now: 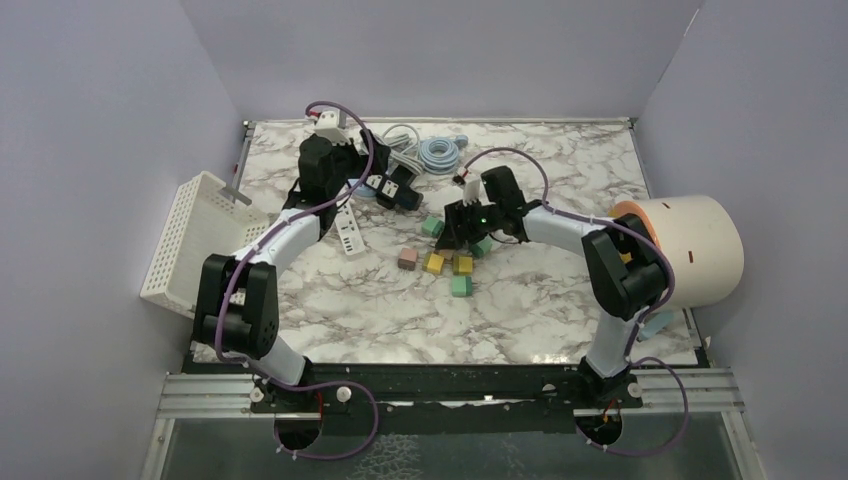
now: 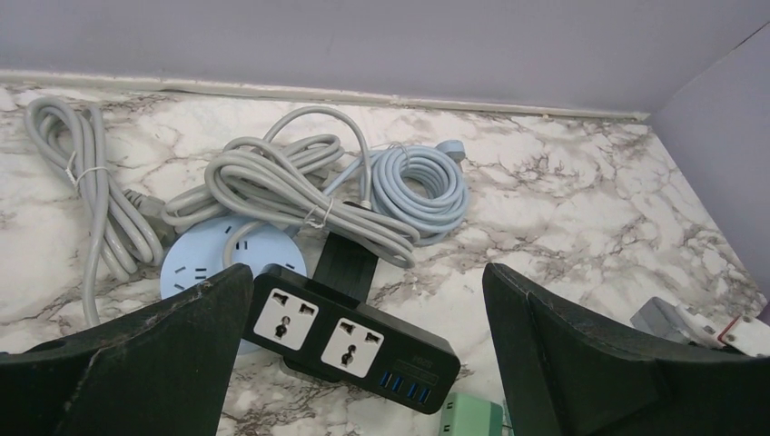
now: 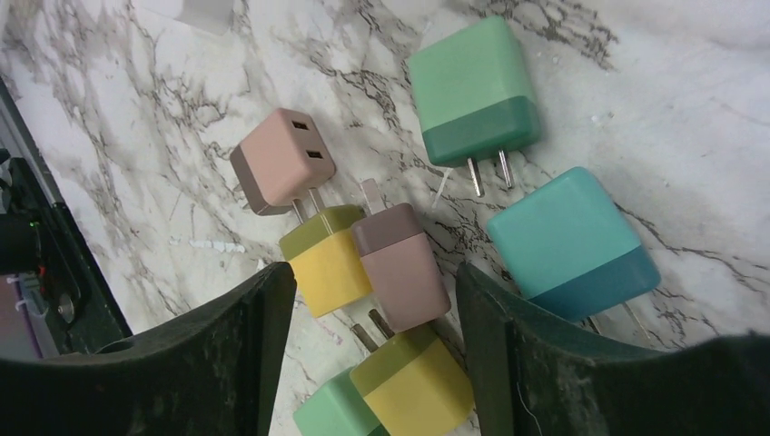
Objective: Pull the plug off the socket
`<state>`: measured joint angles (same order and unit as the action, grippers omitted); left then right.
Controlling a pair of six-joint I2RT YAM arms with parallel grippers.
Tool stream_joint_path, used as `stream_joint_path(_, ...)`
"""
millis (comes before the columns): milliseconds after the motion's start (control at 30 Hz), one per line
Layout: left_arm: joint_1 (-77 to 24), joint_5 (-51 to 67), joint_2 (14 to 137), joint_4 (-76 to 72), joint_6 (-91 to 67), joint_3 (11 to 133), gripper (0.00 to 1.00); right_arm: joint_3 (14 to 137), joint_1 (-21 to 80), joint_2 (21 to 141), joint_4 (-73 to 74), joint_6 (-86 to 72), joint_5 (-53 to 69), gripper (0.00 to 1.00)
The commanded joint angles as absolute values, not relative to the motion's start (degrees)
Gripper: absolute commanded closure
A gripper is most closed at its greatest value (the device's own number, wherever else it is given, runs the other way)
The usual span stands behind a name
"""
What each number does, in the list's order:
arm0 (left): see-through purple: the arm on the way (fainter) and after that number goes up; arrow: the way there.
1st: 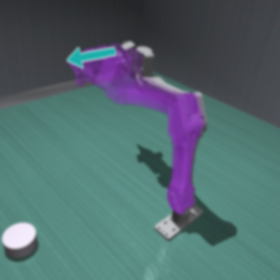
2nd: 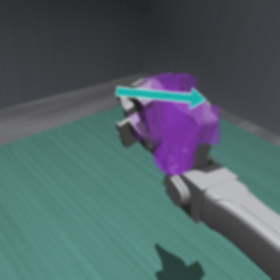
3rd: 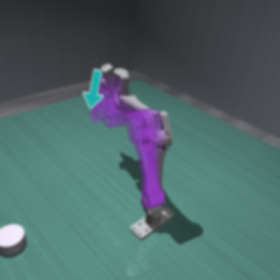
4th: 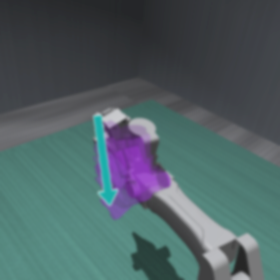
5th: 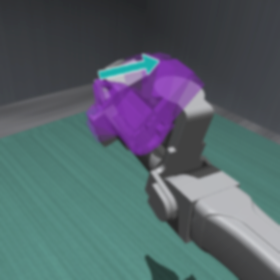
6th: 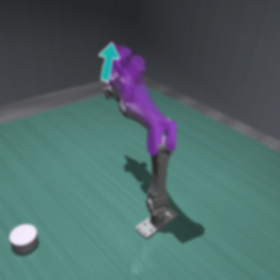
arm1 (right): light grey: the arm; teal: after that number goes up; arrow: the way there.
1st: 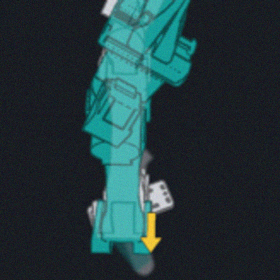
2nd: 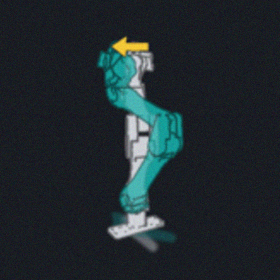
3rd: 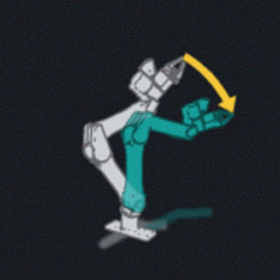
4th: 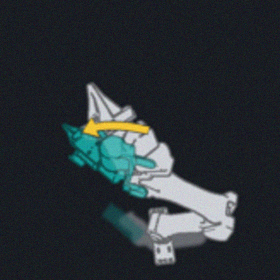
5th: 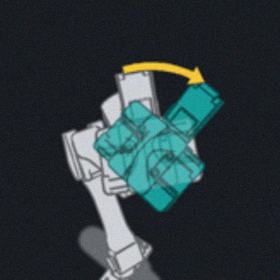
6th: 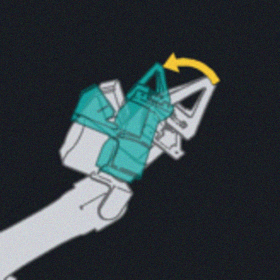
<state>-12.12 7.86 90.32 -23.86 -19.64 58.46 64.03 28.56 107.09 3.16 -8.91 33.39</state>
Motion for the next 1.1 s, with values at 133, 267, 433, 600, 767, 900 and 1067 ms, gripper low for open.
stream_joint_path(133,-12.3,9.3,85.1,-24.4,-19.6,57.1,0.01,61.3,29.0,95.8,-2.8,-9.8,23.5,0.23)
stream_joint_path(267,-12.3,10.3,83.9,-23.3,-21.1,57.8,0.01,58.2,29.0,90.1,-7.2,-11.1,15.9,0.0)
stream_joint_path(433,-12.2,10.6,80.4,-19.0,-19.3,58.4,0.01,53.9,28.9,82.3,-13.1,-12.8,4.8,0.0)
stream_joint_path(600,-12.2,8.5,74.6,-14.8,-14.1,57.2,0.01,52.1,29.0,76.8,-14.6,-14.5,-4.7,0.0)
stream_joint_path(767,-12.2,4.7,63.3,-20.7,-11.0,47.4,0.01,47.7,29.0,69.1,-17.4,-18.3,-13.9,0.0)
stream_joint_path(900,-12.3,1.3,57.6,-22.5,-9.0,42.4,0.01,45.0,29.0,65.4,-19.1,-17.9,-19.6,0.0)
stream_joint_path(1067,-12.2,-0.2,55.5,-23.4,-6.8,41.0,0.01,45.6,29.0,66.5,-17.9,-18.4,-20.3,0.0)
